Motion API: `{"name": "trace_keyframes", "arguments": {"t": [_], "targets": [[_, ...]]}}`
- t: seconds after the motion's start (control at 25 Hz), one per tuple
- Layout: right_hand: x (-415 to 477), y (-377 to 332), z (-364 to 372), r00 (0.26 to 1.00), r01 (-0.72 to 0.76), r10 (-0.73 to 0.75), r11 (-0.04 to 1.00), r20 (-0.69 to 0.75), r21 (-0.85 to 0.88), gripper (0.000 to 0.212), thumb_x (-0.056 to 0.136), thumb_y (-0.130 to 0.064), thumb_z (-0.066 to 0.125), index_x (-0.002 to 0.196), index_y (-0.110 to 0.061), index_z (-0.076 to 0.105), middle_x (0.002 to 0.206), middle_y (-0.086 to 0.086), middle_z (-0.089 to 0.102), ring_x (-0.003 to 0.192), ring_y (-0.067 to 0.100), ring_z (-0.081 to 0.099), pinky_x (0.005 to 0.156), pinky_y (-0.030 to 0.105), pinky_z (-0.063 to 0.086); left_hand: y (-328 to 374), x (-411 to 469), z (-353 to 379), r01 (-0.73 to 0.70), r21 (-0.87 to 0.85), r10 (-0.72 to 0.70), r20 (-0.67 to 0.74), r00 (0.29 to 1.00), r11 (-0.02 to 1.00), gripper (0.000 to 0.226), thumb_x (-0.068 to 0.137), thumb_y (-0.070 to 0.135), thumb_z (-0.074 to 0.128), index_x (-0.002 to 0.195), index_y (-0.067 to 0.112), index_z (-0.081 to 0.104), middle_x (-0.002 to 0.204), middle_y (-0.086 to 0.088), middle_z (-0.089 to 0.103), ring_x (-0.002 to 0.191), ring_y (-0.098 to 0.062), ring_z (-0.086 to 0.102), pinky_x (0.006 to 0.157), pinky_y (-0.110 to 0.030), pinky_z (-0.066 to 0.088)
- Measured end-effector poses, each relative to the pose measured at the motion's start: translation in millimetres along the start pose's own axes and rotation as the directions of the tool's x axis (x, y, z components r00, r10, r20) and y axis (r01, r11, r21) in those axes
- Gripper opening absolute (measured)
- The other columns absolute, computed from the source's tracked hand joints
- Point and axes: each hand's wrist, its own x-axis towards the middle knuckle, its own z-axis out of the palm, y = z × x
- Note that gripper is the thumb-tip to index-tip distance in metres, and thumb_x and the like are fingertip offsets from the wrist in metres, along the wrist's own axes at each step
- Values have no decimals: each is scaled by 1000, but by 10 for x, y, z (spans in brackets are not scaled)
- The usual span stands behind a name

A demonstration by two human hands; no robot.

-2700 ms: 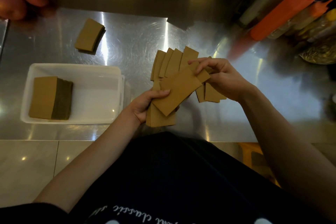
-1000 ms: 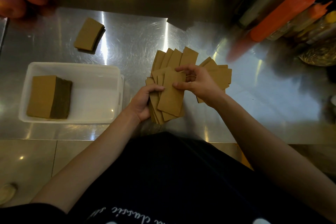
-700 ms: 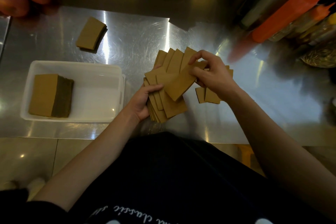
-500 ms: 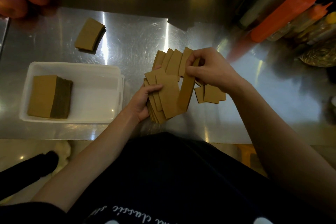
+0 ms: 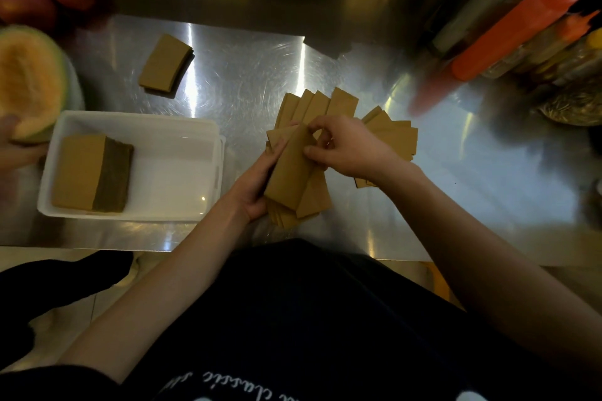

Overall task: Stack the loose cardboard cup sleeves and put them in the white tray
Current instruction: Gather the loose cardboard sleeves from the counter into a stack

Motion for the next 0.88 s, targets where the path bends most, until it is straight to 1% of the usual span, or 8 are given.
{"name": "trace_keyframes", "arguments": {"t": [0.12, 0.2, 0.28, 0.36, 0.48, 0.6, 0.76, 0.88], "targets": [[-23, 49, 33, 998, 43, -46, 997, -45, -65, 44, 88, -32, 68, 129, -20, 57, 88, -5, 65, 74, 4, 60, 66, 21, 50, -15, 15, -62, -42, 6, 42, 24, 999, 999, 48, 95, 30, 52, 143, 27, 46, 115, -7, 73, 98, -23, 72, 80, -40, 59], [-8, 84, 34, 996, 46, -52, 995, -66, -90, 39, 87, -36, 68, 124, -24, 60, 92, -7, 60, 77, 6, 58, 62, 16, 42, -7, 26, -85, -27, 23, 26, 28, 999, 999, 52, 88, 21, 54, 140, 24, 50, 111, -10, 73, 95, -26, 72, 78, -43, 59], [5, 119, 39, 995, 35, -43, 995, -92, -92, 38, 84, -38, 70, 119, -26, 61, 95, -7, 57, 81, 8, 57, 62, 17, 42, -17, 38, -82, 7, 75, -9, 26, 1000, 997, 60, 81, 16, 58, 141, 19, 49, 110, -13, 71, 94, -27, 71, 77, -43, 59], [9, 135, 43, 994, 19, -29, 995, -104, -95, 39, 83, -40, 71, 117, -26, 60, 98, -8, 56, 81, 8, 57, 66, 21, 45, -47, 53, -83, -5, 129, -1, 46, 999, 992, 62, 80, 9, 60, 139, 23, 50, 113, -14, 70, 97, -28, 70, 79, -44, 58], [49, 133, 12, 989, 42, -41, 999, -139, 7, 32, 89, -41, 64, 117, -25, 62, 102, -7, 61, 82, 6, 60, 70, 23, 50, -32, 38, -46, 24, 155, -39, 93, 995, 988, 56, 80, 4, 58, 134, 16, 52, 108, -11, 74, 97, -27, 71, 78, -42, 59], [118, 136, -18, 994, 61, -55, 996, -93, 72, 23, 94, -33, 59, 111, -20, 68, 105, -6, 66, 93, 5, 60, 80, 24, 50, -33, 21, -20, 38, 182, -64, 140, 988, 983, 51, 82, 3, 56, 132, 12, 52, 111, -11, 74, 101, -26, 71, 80, -42, 58], [157, 187, -50, 999, 15, -4, 978, -50, 208, 12, 96, -20, 56, 100, -12, 64, 92, -2, 67, 84, 9, 63, 72, 24, 49, -47, 10, -6, 61, 189, -97, 186, 978, 980, 50, 82, 2, 54, 131, 12, 54, 116, -12, 72, 105, -26, 69, 85, -44, 58], [137, 169, -128, 998, 61, -59, 980, -14, 190, 15, 96, -22, 57, 107, -14, 63, 97, -2, 67, 83, 5, 63, 68, 15, 47, -38, 6, -5, 60, 181, -96, 198, 975, 982, 48, 83, 2, 53, 129, 14, 55, 115, -10, 73, 105, -26, 69, 84, -43, 58]]}}
